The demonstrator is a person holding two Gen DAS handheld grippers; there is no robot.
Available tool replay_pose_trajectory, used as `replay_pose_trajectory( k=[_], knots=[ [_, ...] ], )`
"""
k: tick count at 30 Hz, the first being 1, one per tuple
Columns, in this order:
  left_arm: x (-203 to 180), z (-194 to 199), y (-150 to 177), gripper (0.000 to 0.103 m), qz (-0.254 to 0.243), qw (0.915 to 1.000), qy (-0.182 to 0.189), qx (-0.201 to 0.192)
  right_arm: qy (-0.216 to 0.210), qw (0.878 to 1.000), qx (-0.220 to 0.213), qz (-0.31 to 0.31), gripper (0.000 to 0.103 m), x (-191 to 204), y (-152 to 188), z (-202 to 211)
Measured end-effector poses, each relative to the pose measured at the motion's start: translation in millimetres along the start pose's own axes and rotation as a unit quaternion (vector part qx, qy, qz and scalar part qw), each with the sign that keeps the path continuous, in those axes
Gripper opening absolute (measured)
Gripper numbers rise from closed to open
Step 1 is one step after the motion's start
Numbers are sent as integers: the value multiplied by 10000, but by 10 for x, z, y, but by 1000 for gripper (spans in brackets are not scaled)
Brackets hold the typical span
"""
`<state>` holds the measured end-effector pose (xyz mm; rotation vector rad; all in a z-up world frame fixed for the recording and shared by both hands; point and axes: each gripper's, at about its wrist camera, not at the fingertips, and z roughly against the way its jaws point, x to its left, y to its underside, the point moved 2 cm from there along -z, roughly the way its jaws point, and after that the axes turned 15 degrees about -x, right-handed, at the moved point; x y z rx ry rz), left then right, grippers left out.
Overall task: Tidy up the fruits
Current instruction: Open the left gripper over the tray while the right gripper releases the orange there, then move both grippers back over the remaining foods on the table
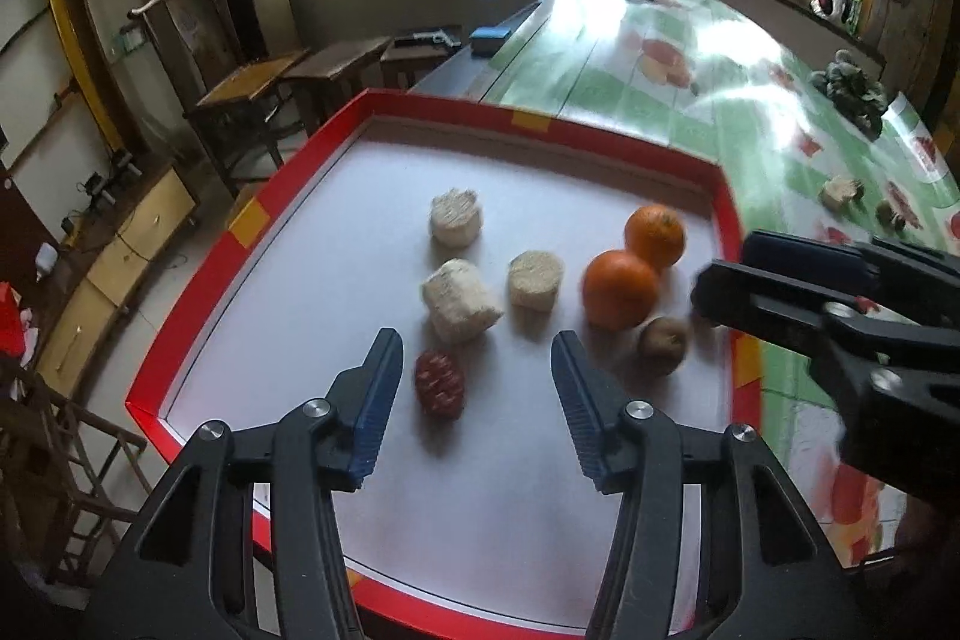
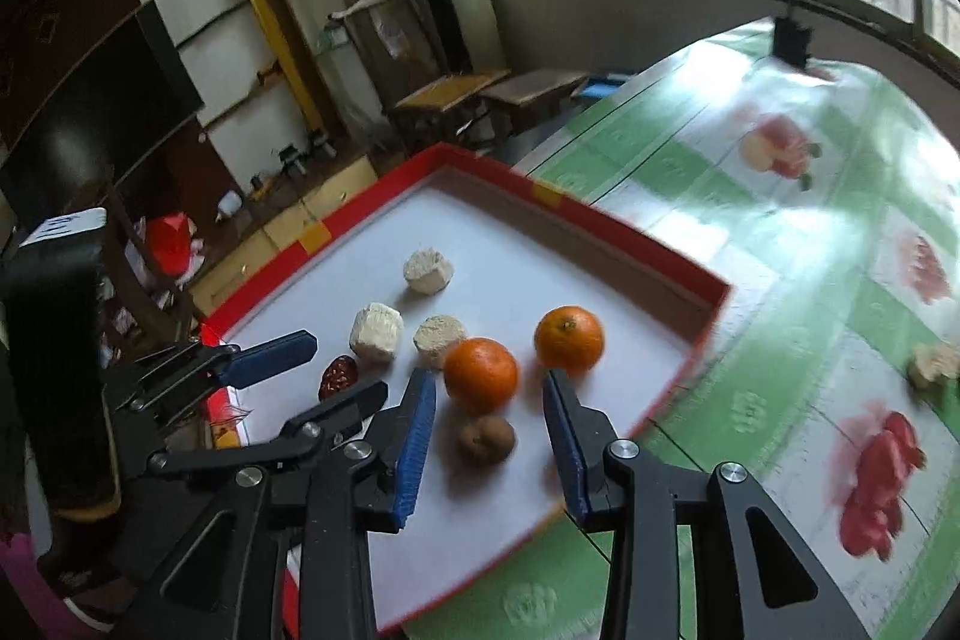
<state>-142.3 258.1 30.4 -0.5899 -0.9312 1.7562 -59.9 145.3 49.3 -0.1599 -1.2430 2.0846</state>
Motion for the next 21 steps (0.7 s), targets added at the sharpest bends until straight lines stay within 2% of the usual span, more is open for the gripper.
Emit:
replay_pose_trajectory(
  k=[9,18,21],
  knots=[
    [-646,153,-194,52,-124,9985,447,-301,870,9943,-572,-248,42,-450,57,795],
    [-1517,65,-391,52,-324,9940,969,-383,1871,9742,-950,-834,46,-1245,218,1568],
    [-1767,20,-447,52,-420,9930,1034,-391,2089,9680,-978,-992,47,-1464,283,1725]
  ],
)
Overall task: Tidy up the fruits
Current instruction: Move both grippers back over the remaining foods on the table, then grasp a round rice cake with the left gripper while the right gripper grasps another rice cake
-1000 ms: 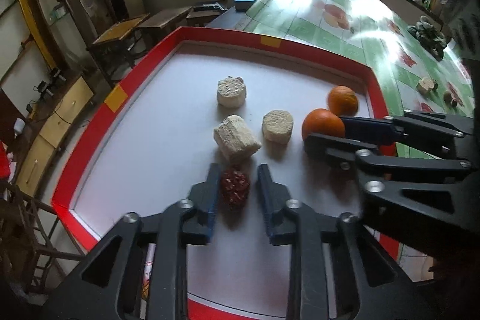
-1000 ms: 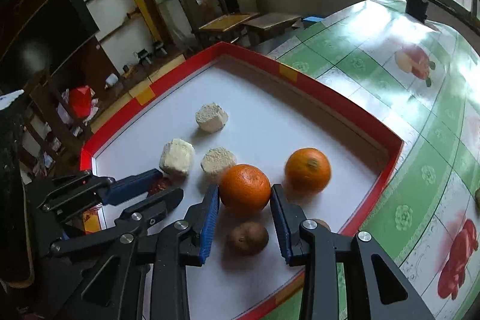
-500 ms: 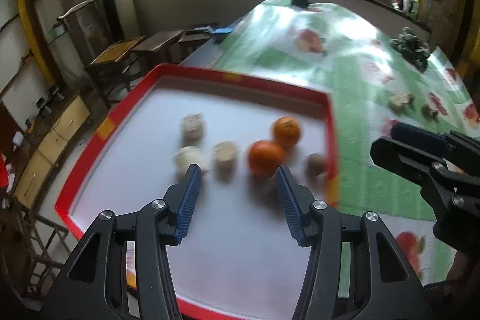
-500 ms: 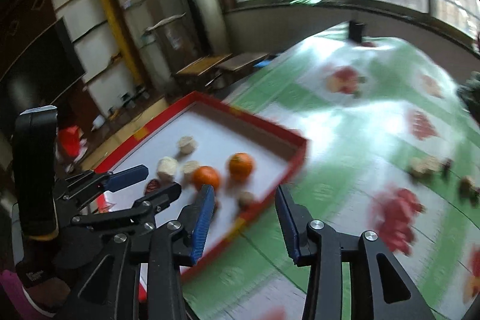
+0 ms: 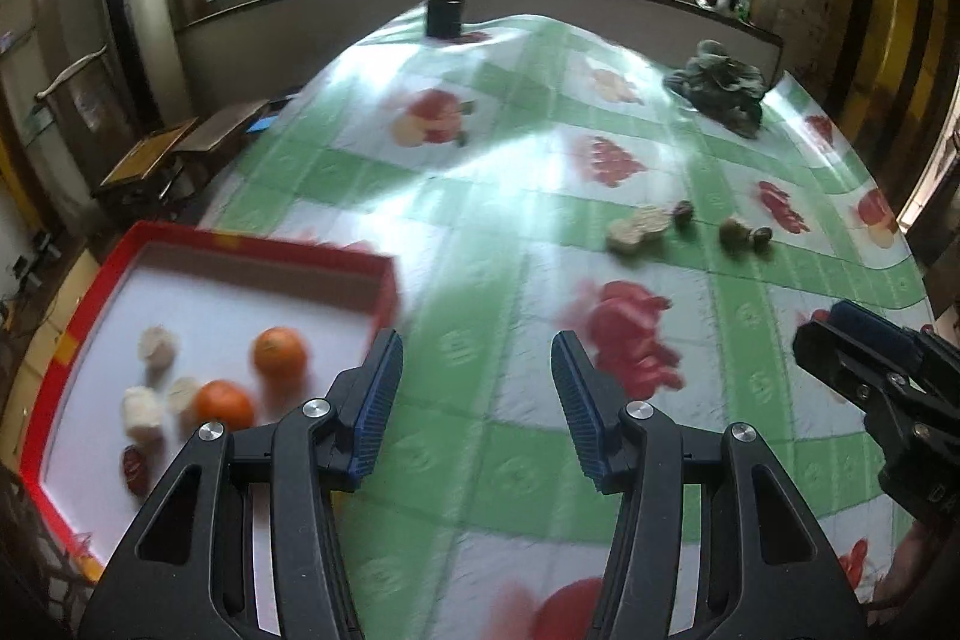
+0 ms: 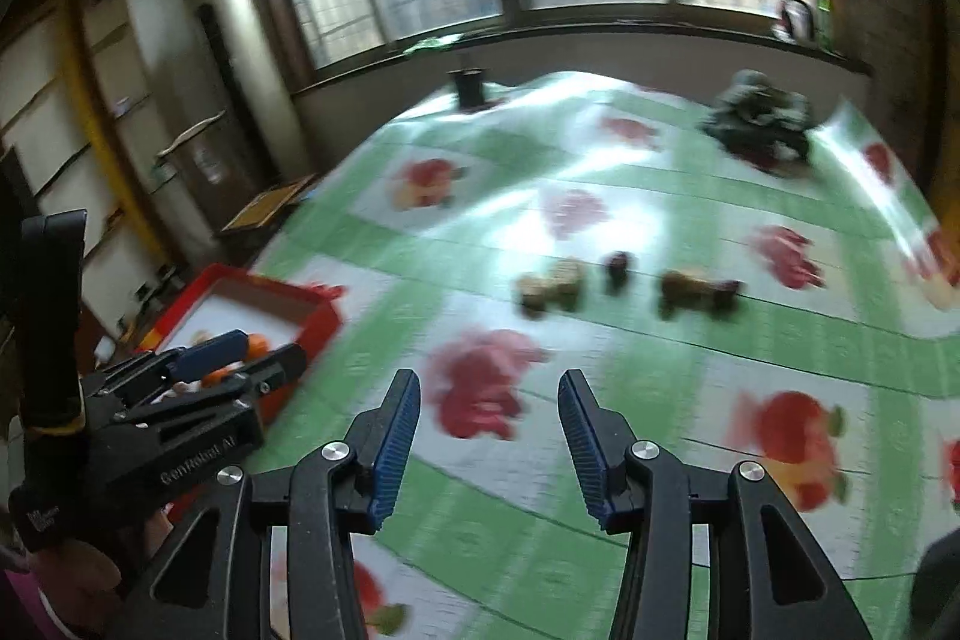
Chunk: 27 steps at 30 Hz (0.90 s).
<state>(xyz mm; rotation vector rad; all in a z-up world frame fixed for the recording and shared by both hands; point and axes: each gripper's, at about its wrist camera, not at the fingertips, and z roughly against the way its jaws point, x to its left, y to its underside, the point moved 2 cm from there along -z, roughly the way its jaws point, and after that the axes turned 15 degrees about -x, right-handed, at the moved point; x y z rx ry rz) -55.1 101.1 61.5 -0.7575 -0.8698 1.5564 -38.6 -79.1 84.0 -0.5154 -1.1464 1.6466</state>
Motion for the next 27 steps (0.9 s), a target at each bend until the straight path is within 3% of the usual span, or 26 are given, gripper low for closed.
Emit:
replay_pose_trajectory(
  k=[10,17,27],
  knots=[
    [-470,-521,-103,52,-1,9979,498,408,594,9981,158,-109,48,-737,49,-28],
    [-676,-1044,-168,52,35,9945,775,709,505,9982,272,-193,48,-977,42,-196],
    [-862,-1455,-196,52,-225,9931,918,695,360,9986,320,-194,48,-1044,10,-369]
  ],
)
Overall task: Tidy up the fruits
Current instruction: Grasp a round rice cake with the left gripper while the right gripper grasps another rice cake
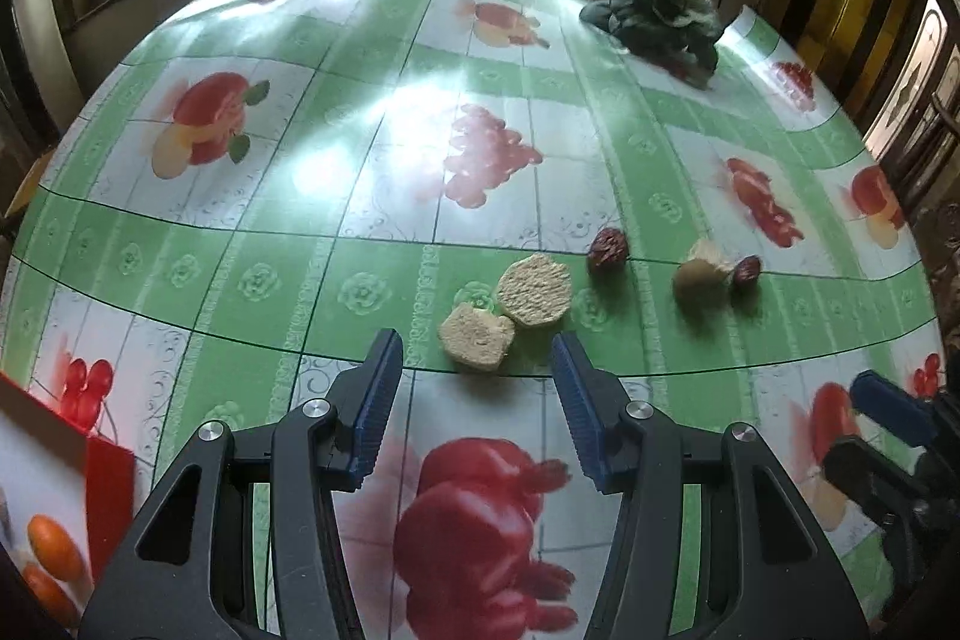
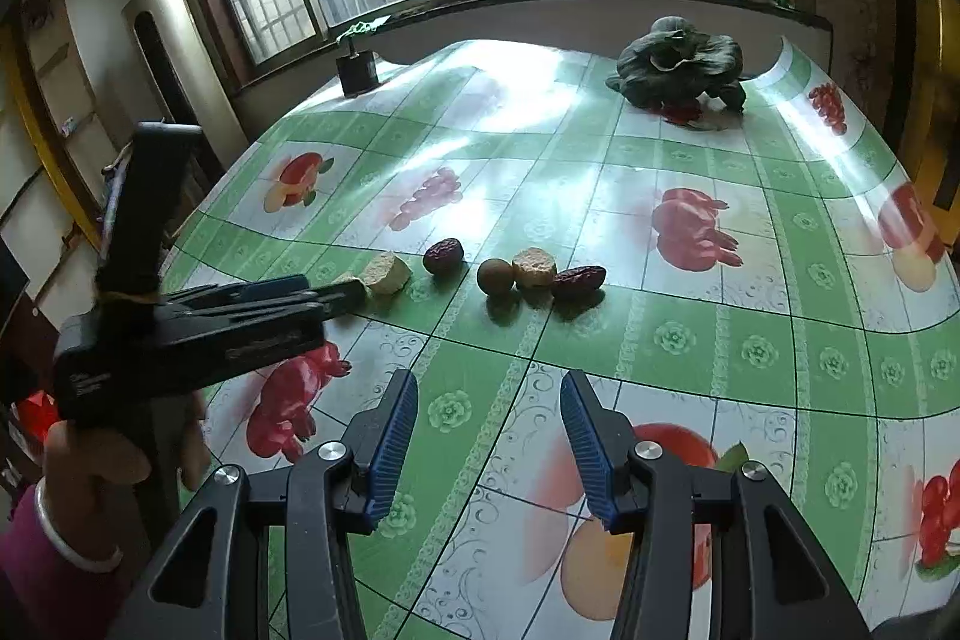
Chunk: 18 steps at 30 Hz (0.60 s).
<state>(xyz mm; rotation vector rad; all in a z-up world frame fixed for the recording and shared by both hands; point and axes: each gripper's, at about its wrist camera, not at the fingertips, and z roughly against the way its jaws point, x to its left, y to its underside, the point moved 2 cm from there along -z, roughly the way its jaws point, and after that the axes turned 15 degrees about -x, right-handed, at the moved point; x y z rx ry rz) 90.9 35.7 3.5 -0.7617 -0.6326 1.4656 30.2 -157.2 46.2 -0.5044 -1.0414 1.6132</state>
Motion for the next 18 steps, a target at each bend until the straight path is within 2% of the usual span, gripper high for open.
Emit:
replay_pose_trajectory(
  k=[3,5,6,8,13,18],
  knots=[
    [42,-74,26,50,-12,10000,-31,-48,-62,10000,2,-43,48,-10,-5,-24],
    [62,-77,22,29,-85,9998,-135,-136,-81,10000,21,-47,48,-10,0,-55],
    [74,-80,17,27,-91,9997,-165,-136,-83,9999,42,-43,48,-7,3,-71],
    [110,-68,12,27,24,9998,-163,-96,-122,9999,103,-60,48,8,11,-119],
    [226,96,35,27,222,9986,-473,-70,-331,9993,194,-44,48,122,-15,-294],
    [386,397,56,27,366,9962,-775,-173,-654,9970,361,182,48,384,-42,-633]
  ],
)
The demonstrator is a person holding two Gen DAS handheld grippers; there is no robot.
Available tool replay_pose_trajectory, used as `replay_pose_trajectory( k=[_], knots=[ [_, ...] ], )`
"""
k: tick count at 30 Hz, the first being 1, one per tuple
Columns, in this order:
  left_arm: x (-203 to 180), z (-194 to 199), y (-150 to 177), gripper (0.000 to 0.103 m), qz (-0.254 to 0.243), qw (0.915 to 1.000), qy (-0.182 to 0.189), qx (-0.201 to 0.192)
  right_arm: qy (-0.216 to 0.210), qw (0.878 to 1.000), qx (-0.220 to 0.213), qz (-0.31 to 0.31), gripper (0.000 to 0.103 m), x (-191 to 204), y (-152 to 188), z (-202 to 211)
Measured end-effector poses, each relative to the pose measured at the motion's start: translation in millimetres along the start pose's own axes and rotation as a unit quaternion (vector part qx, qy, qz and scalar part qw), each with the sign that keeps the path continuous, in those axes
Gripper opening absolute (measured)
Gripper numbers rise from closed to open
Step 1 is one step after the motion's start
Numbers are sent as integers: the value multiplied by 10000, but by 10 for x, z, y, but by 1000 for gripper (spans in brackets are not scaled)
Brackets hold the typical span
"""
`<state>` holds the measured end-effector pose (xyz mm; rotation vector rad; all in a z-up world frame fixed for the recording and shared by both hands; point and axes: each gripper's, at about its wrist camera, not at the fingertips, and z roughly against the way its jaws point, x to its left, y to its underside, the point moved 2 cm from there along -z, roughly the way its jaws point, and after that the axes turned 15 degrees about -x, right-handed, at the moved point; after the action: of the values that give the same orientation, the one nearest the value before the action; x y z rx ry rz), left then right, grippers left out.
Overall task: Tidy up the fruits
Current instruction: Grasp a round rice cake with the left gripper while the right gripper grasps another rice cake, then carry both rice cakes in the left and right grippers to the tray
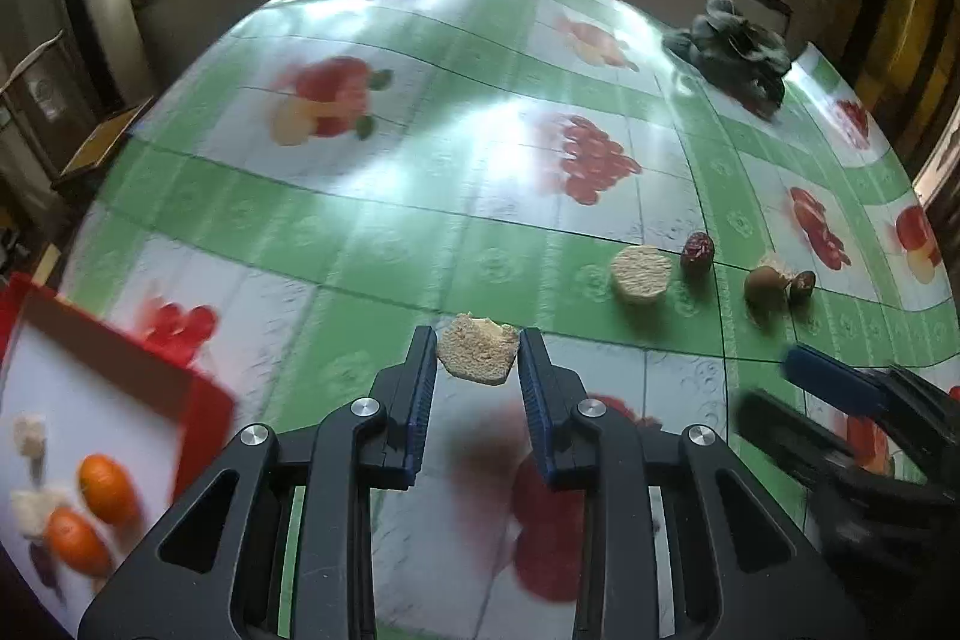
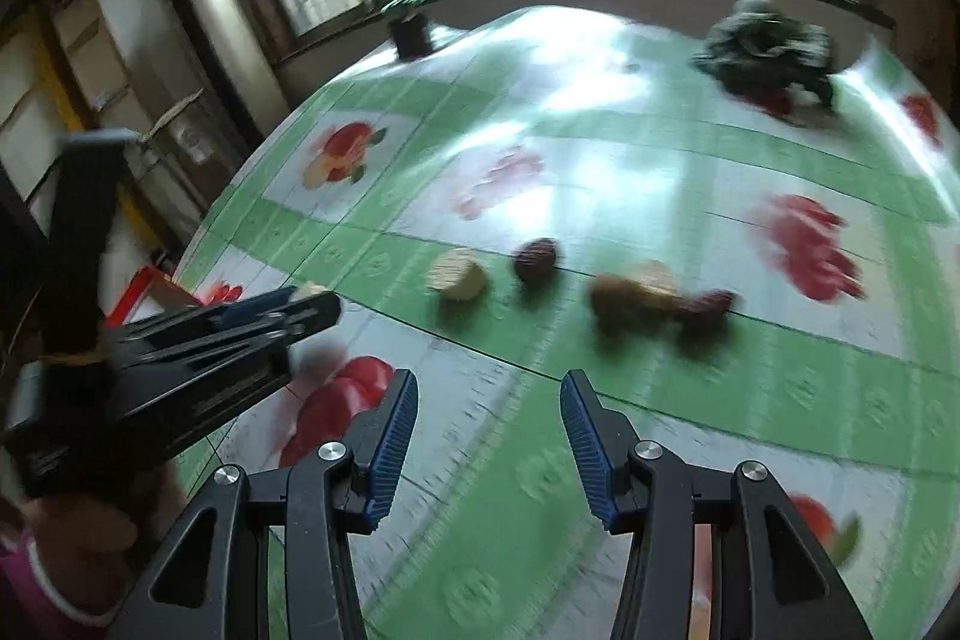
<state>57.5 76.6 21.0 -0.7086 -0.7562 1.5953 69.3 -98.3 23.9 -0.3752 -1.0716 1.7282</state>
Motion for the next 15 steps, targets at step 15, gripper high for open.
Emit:
replay_pose_trajectory(
  k=[15],
  knots=[
    [206,153,17,27,12,9998,-159,-112,295,9965,140,764,30,262,-187,-765]
  ],
)
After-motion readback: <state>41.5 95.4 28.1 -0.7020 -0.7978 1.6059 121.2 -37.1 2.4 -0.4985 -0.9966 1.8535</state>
